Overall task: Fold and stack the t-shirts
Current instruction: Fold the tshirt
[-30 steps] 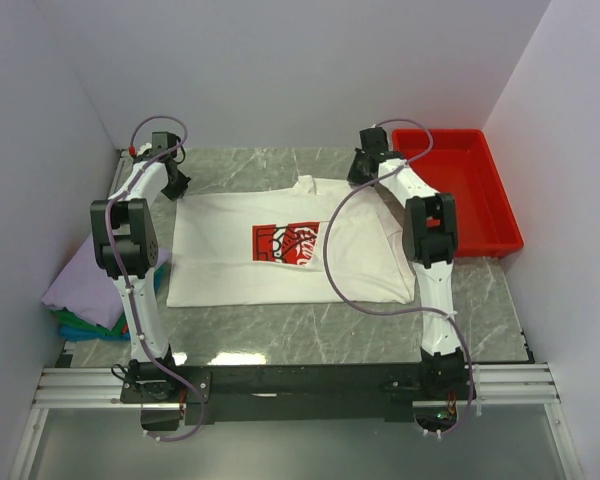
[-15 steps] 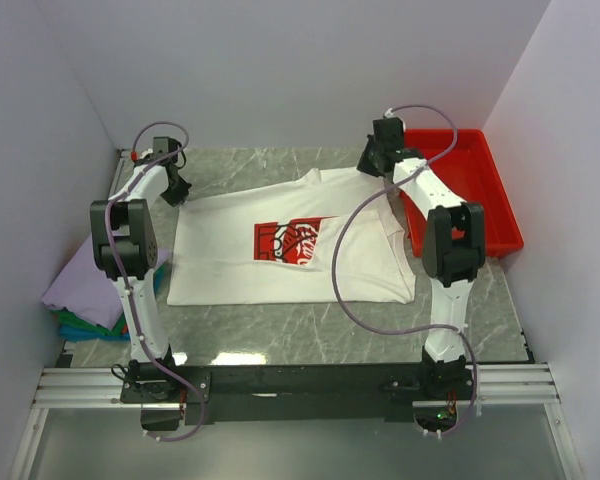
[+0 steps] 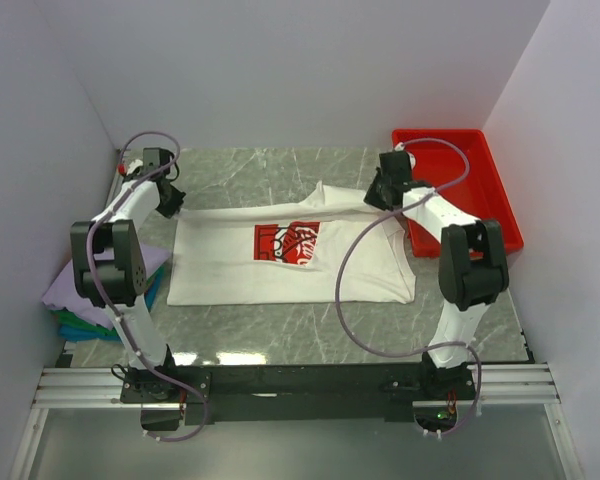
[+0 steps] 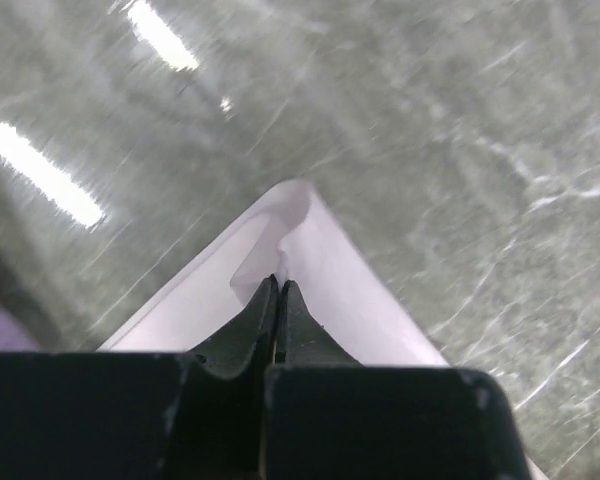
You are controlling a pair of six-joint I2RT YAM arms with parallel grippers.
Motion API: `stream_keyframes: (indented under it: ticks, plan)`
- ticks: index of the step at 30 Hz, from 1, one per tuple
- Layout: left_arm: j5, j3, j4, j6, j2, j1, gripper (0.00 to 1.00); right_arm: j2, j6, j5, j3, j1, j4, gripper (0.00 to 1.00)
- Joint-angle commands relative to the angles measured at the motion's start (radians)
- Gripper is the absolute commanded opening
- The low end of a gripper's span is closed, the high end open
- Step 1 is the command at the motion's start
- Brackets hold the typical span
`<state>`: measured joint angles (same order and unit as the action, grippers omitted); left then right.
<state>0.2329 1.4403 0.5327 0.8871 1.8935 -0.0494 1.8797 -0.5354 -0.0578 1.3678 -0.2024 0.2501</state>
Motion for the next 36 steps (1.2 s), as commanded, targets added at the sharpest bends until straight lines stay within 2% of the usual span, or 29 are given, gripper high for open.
stream_keyframes:
  ticks: [1,5,11,22,36]
  plan:
    - [0.013,-0.099,-0.057,0.065,-0.111,-0.006,0.01,-0.138,-0.058,-0.036,-0.093,0.006,-0.09,0.0]
    - [0.003,-0.231,-0.1,0.111,-0.186,-0.004,0.01,-0.229,-0.106,-0.054,-0.24,0.004,-0.144,0.0]
    - [0.014,-0.31,-0.128,0.144,-0.258,-0.006,0.01,-0.316,-0.167,-0.013,-0.381,0.003,-0.227,0.0]
    - [0.022,-0.336,-0.122,0.138,-0.295,-0.006,0.01,-0.402,-0.218,0.019,-0.518,0.003,-0.247,0.0]
    - [0.016,-0.449,-0.157,0.147,-0.346,-0.007,0.01,-0.519,-0.23,0.078,-0.668,0.003,-0.247,0.0]
